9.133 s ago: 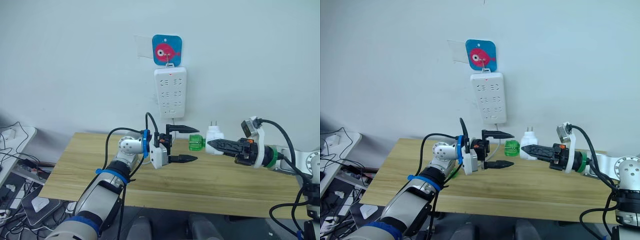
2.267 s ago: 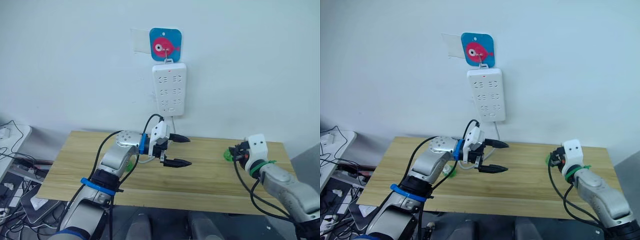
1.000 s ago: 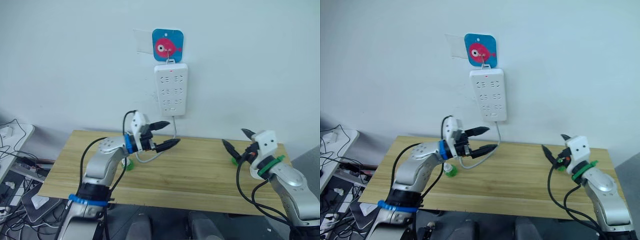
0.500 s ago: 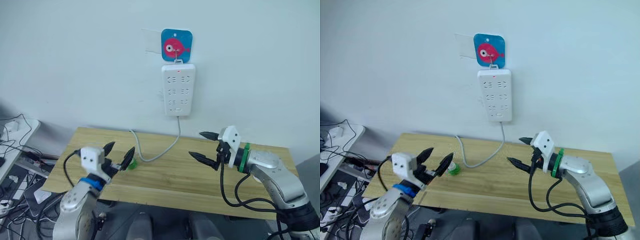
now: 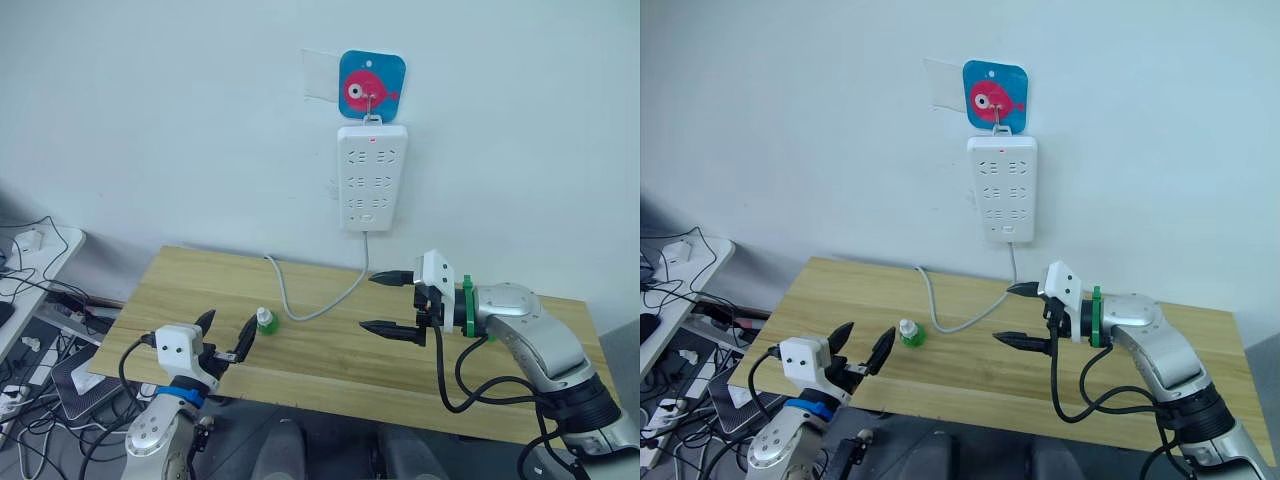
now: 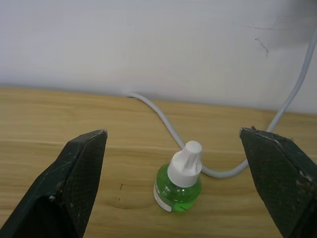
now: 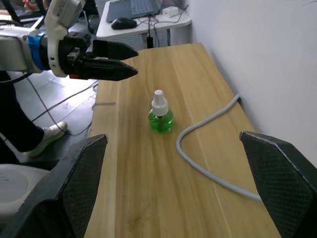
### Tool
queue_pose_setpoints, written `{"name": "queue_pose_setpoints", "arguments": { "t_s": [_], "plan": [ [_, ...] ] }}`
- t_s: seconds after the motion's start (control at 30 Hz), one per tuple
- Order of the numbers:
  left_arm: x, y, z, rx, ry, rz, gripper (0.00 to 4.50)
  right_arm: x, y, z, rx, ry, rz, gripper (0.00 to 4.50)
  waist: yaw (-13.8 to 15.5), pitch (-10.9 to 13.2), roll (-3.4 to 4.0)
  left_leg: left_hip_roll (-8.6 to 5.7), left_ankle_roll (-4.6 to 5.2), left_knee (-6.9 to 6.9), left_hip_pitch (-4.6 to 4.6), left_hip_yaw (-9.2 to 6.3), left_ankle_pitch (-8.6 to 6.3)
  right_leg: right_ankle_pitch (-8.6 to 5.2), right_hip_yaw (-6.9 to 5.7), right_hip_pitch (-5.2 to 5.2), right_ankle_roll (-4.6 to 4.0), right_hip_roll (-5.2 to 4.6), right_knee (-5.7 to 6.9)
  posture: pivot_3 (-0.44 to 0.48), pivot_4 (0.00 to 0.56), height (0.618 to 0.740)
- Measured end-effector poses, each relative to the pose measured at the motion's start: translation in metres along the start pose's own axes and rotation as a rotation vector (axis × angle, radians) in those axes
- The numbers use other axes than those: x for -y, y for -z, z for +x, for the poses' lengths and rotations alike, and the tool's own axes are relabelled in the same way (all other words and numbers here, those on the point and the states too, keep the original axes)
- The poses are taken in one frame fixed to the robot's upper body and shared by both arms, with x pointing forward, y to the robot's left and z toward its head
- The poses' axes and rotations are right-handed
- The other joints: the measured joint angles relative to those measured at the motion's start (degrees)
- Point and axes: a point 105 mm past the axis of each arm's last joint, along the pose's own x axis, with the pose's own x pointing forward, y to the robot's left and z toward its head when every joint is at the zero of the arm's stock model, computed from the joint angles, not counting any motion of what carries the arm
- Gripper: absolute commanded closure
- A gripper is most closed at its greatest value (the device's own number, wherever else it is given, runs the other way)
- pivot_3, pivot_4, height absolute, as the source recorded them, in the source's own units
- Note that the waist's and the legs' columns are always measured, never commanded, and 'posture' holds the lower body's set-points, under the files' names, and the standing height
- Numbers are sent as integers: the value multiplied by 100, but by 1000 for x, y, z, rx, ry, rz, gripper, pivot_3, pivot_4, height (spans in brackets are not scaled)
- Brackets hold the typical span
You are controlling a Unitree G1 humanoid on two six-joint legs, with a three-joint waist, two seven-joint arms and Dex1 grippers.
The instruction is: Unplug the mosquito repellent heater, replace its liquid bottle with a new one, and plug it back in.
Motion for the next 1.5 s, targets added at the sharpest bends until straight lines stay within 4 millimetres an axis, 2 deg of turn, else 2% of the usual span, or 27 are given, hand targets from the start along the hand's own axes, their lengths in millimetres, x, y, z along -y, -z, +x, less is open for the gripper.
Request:
{"name": "queue_pose_setpoints", "arguments": {
  "t_s": [0.27, 0.47, 0.67, 0.83, 1.07, 1.33, 1.43, 1.5],
  "plan": [
    [12, 14, 18, -48, 9, 28, 0, -8, -9, 9, 10, -33, 1, 18, -8, 109, 2, 2, -1, 1, 2, -15, 0, 0, -8, 2, 0, 6, 6, 146, 228, 740],
    [5, 30, 16, -64, -24, 43, 0, -9, -9, 9, -15, -38, 20, 18, -8, 214, 4, 2, -2, 1, -1, -16, -1, 0, -10, 1, 0, 2, 5, 133, 252, 740],
    [1, 44, 29, -54, -22, 63, 0, -12, -18, 9, -15, -69, 32, 18, -10, 327, 9, 1, -2, 3, -7, -23, 0, 0, -18, 0, 0, 2, 5, 126, 268, 740],
    [3, 52, 40, -45, 6, 81, 0, -13, -17, 9, -31, -75, 53, 18, -13, 367, 4, 1, -3, 2, -8, -27, 0, 0, -24, 0, 0, 1, 5, 110, 277, 740],
    [1, 66, 47, -59, 15, 97, 0, -14, -24, 9, -30, -87, 60, 18, -31, 436, 6, 1, -3, 2, -9, -31, 0, 0, -29, 0, 0, 2, 6, 94, 282, 740],
    [2, 63, 63, -19, 34, 129, 0, -13, -28, 8, -38, -88, 52, 18, -45, 467, 13, -1, -4, 2, -12, -34, 0, 0, -39, 0, 1, 1, 5, 88, 288, 740],
    [2, 63, 66, -9, 34, 134, 623, -13, -27, 6, -50, -87, 58, 0, -55, 469, 14, 0, -4, 1, -12, -34, 0, 0, -42, 0, 1, 1, 4, 88, 288, 740],
    [2, 63, 67, -4, 36, 136, 1233, -13, -26, 6, -55, -87, 60, 0, -59, 471, 15, 0, -4, 1, -12, -34, 0, 0, -43, -1, 1, 1, 5, 88, 281, 740]
  ]
}}
